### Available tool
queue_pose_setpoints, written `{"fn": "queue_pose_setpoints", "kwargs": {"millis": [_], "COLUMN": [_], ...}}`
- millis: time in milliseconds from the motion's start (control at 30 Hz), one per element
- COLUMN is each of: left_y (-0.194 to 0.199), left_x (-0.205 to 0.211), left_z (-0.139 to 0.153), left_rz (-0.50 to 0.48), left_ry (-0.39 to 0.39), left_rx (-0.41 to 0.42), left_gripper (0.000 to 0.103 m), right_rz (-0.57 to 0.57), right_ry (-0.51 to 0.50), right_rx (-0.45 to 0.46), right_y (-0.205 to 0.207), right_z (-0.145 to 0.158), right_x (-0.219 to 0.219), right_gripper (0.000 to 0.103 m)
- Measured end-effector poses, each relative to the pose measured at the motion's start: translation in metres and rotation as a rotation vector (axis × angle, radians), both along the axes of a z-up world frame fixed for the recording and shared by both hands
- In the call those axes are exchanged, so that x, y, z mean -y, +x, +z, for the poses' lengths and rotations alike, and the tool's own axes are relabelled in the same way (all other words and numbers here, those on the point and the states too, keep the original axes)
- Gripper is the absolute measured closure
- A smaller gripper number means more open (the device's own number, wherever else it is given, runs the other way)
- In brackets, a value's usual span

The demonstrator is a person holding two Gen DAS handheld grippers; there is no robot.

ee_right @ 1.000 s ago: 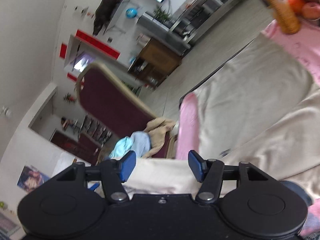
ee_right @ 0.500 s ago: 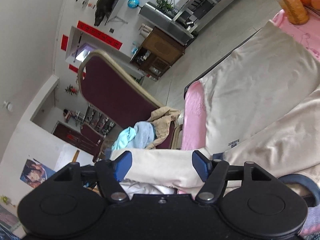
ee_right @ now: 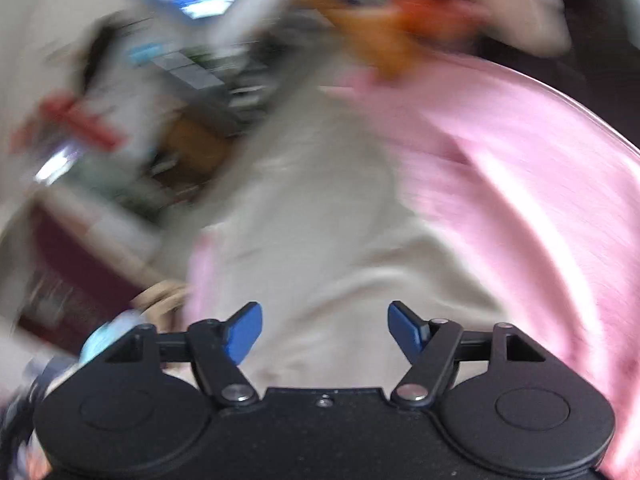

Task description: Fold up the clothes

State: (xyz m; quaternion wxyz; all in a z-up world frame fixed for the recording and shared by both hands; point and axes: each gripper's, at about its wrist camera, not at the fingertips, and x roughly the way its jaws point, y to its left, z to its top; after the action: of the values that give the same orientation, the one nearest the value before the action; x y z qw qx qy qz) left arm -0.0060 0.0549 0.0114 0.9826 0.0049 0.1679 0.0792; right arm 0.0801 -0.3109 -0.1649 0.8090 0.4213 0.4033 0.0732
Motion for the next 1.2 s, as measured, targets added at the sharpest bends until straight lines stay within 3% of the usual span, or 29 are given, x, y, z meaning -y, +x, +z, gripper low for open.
{"fn": "queue_pose_setpoints", "kwargs": {"millis": [33, 67, 200, 267, 333, 467, 567, 633, 767, 833, 867, 933, 1000, 1067, 1200], "left_y": [0.002, 0.003, 0.007, 0.009, 0.010, -0.004, -0.012, -0.001, 0.044, 0.058, 0.063, 0.068, 0.066, 0.065, 0.068], "left_x": [0.021, 0.042, 0.121, 0.159, 0.194, 0.214, 0.172, 0.134, 0.046, 0.004, -0.016, -0.051, -0.081, -0.103, -0.105], "left_z": [-0.005, -0.009, -0.028, -0.040, -0.058, -0.088, -0.091, -0.092, -0.106, -0.119, -0.126, -0.134, -0.133, -0.130, -0.142], "left_rz": [-0.037, -0.073, -0.235, -0.316, -0.391, -0.496, -0.503, -0.437, -0.138, 0.024, 0.098, 0.208, 0.243, 0.250, 0.198], "left_ry": [0.049, 0.094, 0.217, 0.251, 0.285, 0.358, 0.307, 0.267, 0.193, 0.133, 0.097, -0.034, -0.196, -0.291, -0.338], "left_rx": [0.002, 0.007, 0.016, -0.005, -0.075, -0.206, -0.252, -0.312, -0.472, -0.538, -0.564, -0.607, -0.617, -0.612, -0.676], "left_gripper": [0.099, 0.099, 0.099, 0.098, 0.078, 0.070, 0.065, 0.063, 0.067, 0.072, 0.073, 0.076, 0.072, 0.072, 0.070], "right_rz": [-0.045, -0.056, -0.099, -0.132, -0.164, -0.213, -0.190, -0.155, -0.067, -0.023, 0.000, 0.044, 0.067, 0.081, 0.092], "right_ry": [0.027, 0.058, -0.061, -0.051, -0.013, 0.055, 0.054, 0.030, -0.049, -0.109, -0.142, -0.204, -0.229, -0.235, -0.244], "right_rx": [-0.039, -0.013, 0.071, 0.083, 0.068, 0.027, 0.014, 0.003, -0.031, -0.044, -0.047, -0.055, -0.070, -0.086, -0.115], "right_y": [0.000, -0.001, -0.009, -0.011, -0.014, -0.015, -0.011, -0.007, 0.002, 0.006, 0.008, 0.012, 0.014, 0.017, 0.028], "right_z": [-0.007, -0.005, 0.013, 0.014, 0.008, -0.005, -0.008, -0.008, -0.008, -0.009, -0.010, -0.010, -0.013, -0.016, -0.022], "right_x": [0.010, 0.017, 0.026, 0.034, 0.044, 0.060, 0.059, 0.052, 0.028, 0.014, 0.006, -0.009, -0.020, -0.027, -0.037], "right_gripper": [0.038, 0.038, 0.038, 0.038, 0.038, 0.037, 0.036, 0.035, 0.037, 0.050, 0.062, 0.064, 0.064, 0.064, 0.064]}}
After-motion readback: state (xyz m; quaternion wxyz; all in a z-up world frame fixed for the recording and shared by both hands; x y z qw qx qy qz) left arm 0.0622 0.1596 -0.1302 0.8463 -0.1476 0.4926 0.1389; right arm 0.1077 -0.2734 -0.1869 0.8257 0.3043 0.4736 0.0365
